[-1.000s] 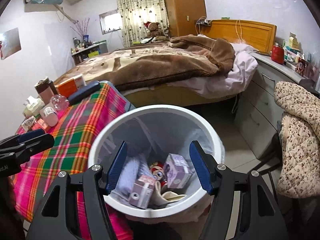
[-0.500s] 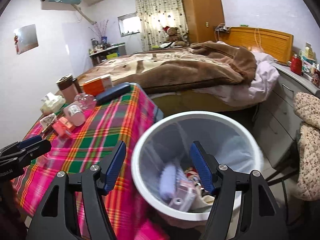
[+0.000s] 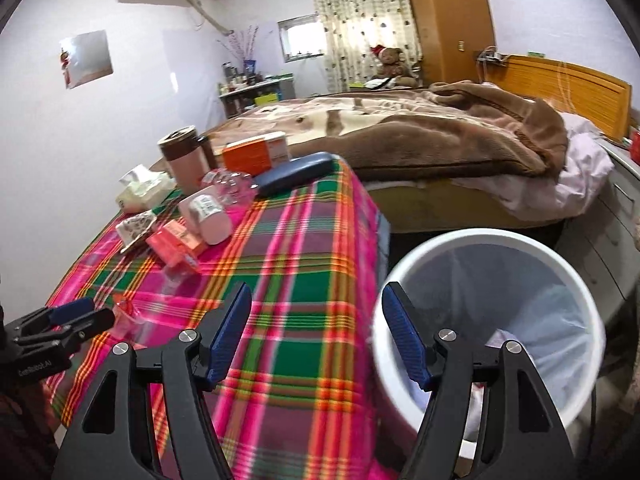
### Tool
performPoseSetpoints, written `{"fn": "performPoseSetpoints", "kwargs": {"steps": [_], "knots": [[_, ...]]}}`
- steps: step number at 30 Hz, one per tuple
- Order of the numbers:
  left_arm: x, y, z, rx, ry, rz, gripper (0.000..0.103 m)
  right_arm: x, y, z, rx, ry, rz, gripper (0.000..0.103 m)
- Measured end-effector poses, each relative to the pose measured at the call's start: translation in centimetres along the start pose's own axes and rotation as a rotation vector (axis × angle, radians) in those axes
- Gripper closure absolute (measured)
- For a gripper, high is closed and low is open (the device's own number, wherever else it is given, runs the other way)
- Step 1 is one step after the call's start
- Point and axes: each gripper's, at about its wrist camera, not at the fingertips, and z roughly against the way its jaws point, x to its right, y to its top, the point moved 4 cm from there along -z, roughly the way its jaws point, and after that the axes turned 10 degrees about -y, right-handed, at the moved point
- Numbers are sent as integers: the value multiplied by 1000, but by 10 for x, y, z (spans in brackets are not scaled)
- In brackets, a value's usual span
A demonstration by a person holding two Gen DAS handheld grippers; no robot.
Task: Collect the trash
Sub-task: 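Move both tools back over the table toward the clear plastic cups, then grasp a clear plastic cup with the left tool while the right tool grasps another cup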
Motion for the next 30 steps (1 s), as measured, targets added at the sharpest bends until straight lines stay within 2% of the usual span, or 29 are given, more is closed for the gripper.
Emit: {"fn": "performPoseSetpoints", "kwargs": {"steps": [16, 21, 23, 25, 30], "knots": [[-45, -16, -30, -94, 16, 66, 36, -65, 10, -45, -98, 103, 66, 34], [-57, -12, -35, -87, 17, 69, 37, -84, 12, -63, -137, 151, 43, 34], [-62, -11, -36, -87, 15, 75, 42, -92, 12, -67, -148, 159, 48, 34], [-68, -9, -35, -84, 18, 89, 51, -100, 11, -71, -160, 168, 59, 34], [-80, -6, -34, -78, 11, 113, 62, -116, 10, -80, -189, 171, 81, 34]]}}
